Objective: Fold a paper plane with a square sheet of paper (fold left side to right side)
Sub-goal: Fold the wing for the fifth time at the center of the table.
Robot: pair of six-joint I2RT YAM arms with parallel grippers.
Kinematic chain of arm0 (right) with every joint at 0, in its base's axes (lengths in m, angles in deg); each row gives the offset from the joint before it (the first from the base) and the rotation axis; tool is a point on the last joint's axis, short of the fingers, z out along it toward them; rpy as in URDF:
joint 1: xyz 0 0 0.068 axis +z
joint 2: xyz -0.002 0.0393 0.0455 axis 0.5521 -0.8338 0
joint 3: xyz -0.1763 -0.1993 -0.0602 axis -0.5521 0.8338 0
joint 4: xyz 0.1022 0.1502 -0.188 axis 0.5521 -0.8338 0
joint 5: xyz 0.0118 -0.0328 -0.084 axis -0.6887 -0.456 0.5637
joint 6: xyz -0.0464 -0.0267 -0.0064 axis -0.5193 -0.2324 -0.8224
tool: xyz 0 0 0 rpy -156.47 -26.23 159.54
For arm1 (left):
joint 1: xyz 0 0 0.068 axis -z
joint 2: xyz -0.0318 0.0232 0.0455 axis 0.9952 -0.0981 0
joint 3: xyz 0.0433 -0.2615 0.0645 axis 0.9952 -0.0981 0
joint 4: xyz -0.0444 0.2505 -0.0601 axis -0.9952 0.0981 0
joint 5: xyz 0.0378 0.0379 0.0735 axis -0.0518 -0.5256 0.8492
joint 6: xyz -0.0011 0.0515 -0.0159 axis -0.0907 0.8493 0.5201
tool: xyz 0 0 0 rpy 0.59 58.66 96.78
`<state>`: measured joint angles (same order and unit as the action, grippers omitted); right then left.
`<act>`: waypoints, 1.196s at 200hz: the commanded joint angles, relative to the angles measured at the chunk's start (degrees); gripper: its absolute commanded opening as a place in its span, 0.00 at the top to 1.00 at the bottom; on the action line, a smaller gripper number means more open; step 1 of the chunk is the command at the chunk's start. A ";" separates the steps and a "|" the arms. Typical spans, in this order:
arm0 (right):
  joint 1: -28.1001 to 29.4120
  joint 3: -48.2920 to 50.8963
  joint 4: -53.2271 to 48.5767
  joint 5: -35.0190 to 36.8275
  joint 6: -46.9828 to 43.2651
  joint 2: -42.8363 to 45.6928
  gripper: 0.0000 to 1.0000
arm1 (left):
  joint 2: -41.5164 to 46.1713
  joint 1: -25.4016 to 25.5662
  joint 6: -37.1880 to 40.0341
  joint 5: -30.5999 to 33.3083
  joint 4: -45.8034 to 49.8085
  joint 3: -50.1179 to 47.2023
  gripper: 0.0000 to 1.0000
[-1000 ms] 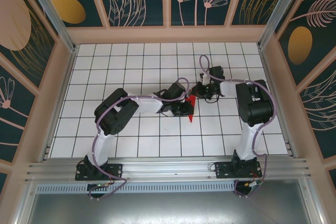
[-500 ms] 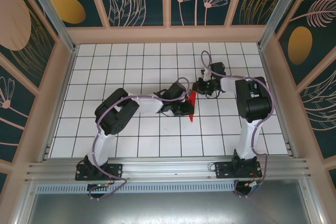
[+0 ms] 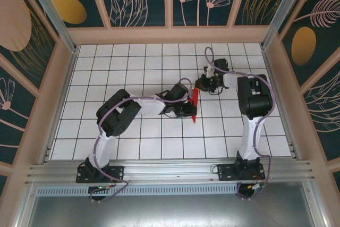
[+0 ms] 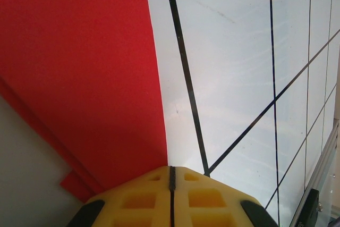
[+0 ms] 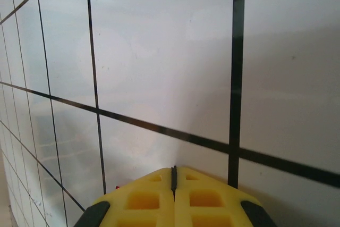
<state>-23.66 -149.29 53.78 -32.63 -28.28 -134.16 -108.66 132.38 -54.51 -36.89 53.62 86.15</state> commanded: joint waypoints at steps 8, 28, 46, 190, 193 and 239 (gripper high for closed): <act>-2.23 -5.97 3.95 6.15 -2.20 -3.15 0.97 | -4.63 1.12 1.76 2.38 8.36 -2.00 0.90; -2.69 -7.45 2.90 6.01 -2.64 -2.28 0.97 | -4.55 1.12 1.67 2.47 8.26 -2.13 0.90; -3.13 -5.18 3.28 6.30 -2.99 1.44 0.97 | -4.22 1.13 1.39 2.69 7.74 -2.26 0.90; 1.53 22.57 15.11 -7.02 6.40 15.06 0.97 | -3.32 1.13 0.97 2.97 6.42 -3.30 0.90; 1.58 22.24 15.01 -6.96 6.33 14.80 0.97 | -3.32 1.12 0.94 2.94 6.34 -3.31 0.91; 2.61 17.71 6.25 -0.19 4.27 10.43 0.97 | -1.06 1.12 1.22 2.44 3.93 -3.85 0.89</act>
<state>-21.85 -128.90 64.93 -36.65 -22.67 -121.52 -108.38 132.40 -54.51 -36.89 52.24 85.36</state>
